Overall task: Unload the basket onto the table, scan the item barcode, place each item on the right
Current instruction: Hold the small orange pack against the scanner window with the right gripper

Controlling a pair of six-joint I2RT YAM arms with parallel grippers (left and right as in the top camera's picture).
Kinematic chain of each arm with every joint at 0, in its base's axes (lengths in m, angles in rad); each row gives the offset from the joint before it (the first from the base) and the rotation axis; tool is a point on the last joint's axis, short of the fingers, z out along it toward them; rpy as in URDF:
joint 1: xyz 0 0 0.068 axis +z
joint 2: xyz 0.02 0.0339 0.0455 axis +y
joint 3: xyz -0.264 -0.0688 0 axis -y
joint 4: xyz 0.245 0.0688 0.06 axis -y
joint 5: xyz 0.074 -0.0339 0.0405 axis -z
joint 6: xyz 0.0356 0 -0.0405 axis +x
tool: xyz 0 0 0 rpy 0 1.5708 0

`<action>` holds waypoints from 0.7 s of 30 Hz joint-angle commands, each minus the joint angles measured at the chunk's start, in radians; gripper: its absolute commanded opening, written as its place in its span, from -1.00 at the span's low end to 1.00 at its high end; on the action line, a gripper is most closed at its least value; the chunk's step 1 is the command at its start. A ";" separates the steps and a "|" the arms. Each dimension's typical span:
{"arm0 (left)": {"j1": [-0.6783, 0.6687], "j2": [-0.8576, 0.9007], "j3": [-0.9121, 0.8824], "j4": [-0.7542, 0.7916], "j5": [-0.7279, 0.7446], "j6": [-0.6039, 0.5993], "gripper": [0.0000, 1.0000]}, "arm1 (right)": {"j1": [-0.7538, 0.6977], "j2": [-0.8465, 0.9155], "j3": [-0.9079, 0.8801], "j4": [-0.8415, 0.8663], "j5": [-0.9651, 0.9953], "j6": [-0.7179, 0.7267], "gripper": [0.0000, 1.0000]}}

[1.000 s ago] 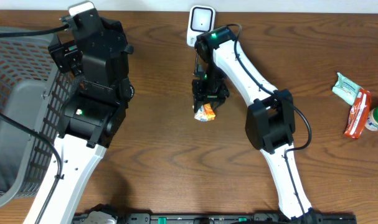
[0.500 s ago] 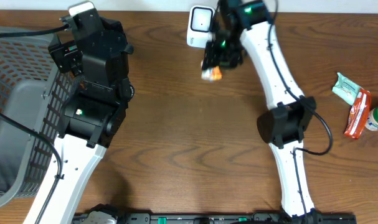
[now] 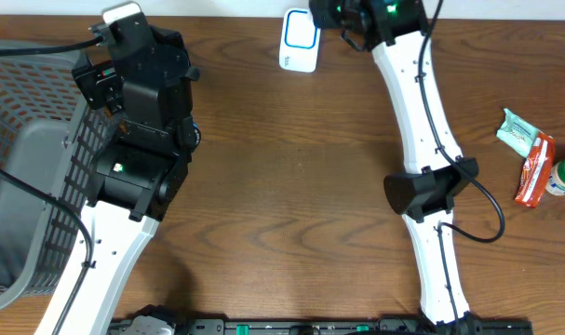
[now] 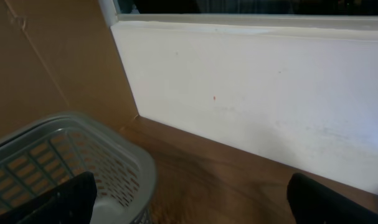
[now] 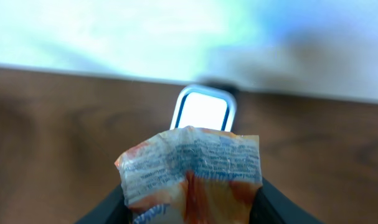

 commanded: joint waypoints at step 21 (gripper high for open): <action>0.000 0.004 -0.006 0.004 -0.003 -0.009 0.96 | 0.058 0.006 -0.704 0.866 0.159 -0.022 0.01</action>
